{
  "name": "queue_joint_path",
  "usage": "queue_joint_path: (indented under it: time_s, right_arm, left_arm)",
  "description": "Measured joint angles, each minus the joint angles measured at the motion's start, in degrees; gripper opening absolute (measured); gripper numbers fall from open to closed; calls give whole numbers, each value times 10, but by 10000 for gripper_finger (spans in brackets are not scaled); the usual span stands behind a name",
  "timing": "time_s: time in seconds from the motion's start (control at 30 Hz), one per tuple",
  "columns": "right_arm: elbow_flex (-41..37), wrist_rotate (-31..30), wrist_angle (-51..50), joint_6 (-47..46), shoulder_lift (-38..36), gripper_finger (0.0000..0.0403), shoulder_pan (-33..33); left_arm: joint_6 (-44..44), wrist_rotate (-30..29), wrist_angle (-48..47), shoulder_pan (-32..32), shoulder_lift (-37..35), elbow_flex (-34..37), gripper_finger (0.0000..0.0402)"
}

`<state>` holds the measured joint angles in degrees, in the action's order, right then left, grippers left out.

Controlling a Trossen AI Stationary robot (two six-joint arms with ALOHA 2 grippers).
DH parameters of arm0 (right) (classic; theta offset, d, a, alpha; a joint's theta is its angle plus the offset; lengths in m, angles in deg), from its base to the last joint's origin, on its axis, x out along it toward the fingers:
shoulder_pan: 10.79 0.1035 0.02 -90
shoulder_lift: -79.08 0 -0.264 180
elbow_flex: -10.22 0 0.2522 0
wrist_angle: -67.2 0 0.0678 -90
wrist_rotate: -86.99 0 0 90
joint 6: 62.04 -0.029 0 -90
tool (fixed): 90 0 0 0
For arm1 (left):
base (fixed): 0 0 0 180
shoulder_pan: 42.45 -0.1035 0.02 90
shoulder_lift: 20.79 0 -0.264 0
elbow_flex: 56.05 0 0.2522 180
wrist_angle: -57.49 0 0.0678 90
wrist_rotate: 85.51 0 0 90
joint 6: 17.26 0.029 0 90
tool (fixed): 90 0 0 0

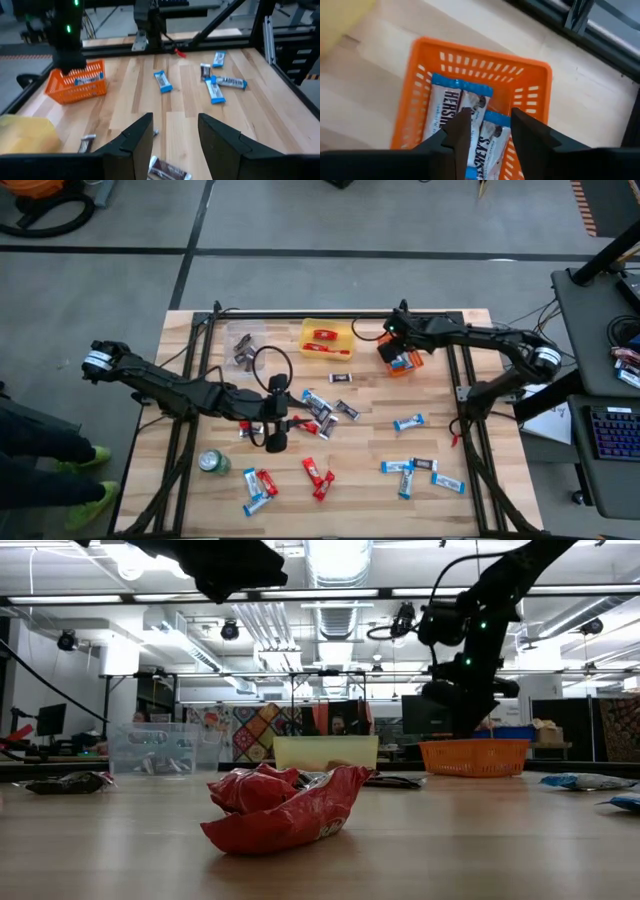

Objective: Sort candy
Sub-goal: Put the red chocolate bar into the yellow bin

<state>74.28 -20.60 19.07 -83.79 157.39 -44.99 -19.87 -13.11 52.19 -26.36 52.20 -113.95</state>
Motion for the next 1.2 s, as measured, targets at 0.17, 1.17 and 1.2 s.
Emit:
queue_joint_path:
  time_s: [0.17,1.17,1.2]
  right_arm:
    - [0,2,0,3,-44,134,34]
    - [-5,1,8,-18,-144,132,324]
    - [-6,1,8,-19,-144,132,327]
  left_arm:
    - [-22,0,-34,0,0,0,139]
    - [6,1,-109,-1,195,0,221]
    - [6,1,-107,-2,200,0,220]
